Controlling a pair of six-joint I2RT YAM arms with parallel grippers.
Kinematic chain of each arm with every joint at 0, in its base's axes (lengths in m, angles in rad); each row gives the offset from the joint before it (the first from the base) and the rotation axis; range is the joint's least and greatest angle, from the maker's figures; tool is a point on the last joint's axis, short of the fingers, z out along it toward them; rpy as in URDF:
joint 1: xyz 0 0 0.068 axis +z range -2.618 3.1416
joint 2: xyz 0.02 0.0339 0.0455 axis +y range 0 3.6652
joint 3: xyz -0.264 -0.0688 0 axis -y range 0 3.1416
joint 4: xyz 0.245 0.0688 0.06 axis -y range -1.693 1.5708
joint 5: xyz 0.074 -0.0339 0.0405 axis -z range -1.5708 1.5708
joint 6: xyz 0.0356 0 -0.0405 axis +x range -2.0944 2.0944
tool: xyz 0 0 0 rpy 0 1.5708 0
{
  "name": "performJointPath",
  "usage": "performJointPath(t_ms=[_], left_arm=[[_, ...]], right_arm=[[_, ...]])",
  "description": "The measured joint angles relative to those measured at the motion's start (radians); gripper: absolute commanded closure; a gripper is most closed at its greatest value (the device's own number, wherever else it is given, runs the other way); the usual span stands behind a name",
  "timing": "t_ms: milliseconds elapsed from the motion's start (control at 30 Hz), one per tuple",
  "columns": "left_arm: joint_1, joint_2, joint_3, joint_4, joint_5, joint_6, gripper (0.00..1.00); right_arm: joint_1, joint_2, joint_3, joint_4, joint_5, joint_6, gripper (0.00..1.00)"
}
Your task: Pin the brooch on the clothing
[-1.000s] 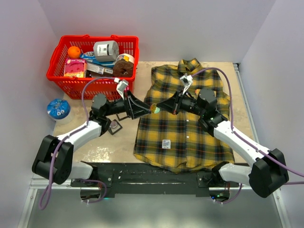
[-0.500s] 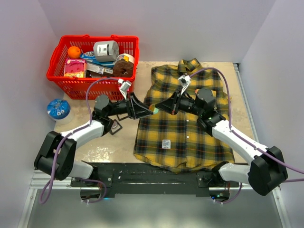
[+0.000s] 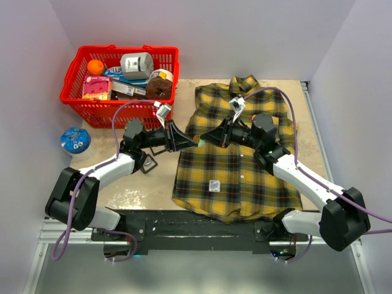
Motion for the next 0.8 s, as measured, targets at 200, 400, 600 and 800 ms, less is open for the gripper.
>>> performJointPath(t_ms=[200, 400, 600, 800], left_arm=[[-0.014, -0.071, 0.083, -0.341, -0.145, 0.294, 1.00], [-0.136, -0.209, 0.149, -0.631, -0.491, 0.618, 1.00], [-0.324, -0.228, 0.170, -0.766, -0.844, 0.846, 1.00], [-0.460, -0.194, 0.195, -0.822, -1.147, 0.988, 1.00]], right_arm=[[0.002, -0.006, 0.001, -0.057, 0.087, 0.006, 0.32], [0.002, -0.056, -0.002, -0.101, 0.188, 0.103, 0.30], [0.002, -0.088, -0.026, -0.051, 0.241, 0.275, 0.30], [0.006, -0.088, -0.039, -0.020, 0.285, 0.406, 0.31]])
